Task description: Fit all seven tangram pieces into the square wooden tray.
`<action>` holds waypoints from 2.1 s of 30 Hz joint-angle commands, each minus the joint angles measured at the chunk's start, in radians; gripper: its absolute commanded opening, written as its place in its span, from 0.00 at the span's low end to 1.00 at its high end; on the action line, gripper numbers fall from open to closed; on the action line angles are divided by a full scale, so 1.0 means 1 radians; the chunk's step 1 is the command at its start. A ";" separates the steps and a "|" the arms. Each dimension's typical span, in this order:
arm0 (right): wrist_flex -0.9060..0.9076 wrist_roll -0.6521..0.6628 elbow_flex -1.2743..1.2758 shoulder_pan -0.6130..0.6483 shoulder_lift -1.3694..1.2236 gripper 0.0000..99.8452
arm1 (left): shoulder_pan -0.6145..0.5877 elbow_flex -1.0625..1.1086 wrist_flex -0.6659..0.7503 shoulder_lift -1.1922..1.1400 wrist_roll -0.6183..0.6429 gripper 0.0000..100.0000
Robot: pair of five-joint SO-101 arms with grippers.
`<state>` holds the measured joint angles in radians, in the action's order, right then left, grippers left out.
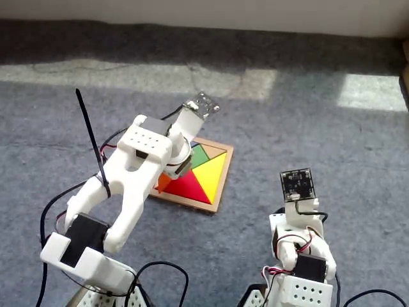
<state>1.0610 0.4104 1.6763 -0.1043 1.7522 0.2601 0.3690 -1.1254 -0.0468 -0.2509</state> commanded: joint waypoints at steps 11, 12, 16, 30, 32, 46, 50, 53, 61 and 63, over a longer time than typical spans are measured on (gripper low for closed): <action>0.005 -0.002 0.065 -0.013 0.013 0.01 | -0.012 -0.065 0.012 0.004 -0.014 0.15; 0.005 -0.002 0.065 -0.013 0.013 0.01 | -0.015 -0.065 0.012 0.004 -0.014 0.18; 0.005 -0.002 0.065 -0.013 0.013 0.01 | -0.018 -0.065 0.012 0.004 -0.008 0.29; 0.005 -0.002 0.065 -0.013 0.013 0.01 | -0.133 -0.067 0.020 0.002 -0.005 0.29; 0.005 -0.002 0.065 -0.013 0.013 0.01 | -0.151 -0.065 0.041 0.002 0.000 0.29; 0.005 -0.002 0.067 -0.013 0.013 0.01 | -0.223 -0.228 0.094 -0.291 0.080 0.29; 0.005 -0.002 0.067 -0.013 0.013 0.01 | -0.262 -0.312 0.063 -0.325 0.114 0.29; 0.005 -0.002 0.067 -0.013 0.013 0.01 | -0.257 -0.343 0.037 -0.321 0.140 0.29; 0.005 -0.002 0.067 -0.013 0.013 0.01 | -0.228 -0.487 -0.172 -0.318 0.143 0.29; 0.005 -0.002 0.067 -0.013 0.013 0.01 | -0.222 -0.510 -0.213 -0.318 0.143 0.29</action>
<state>1.0610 0.4104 1.6763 -0.1043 1.7522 0.0222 -0.0698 -1.2774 -0.3798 -0.1204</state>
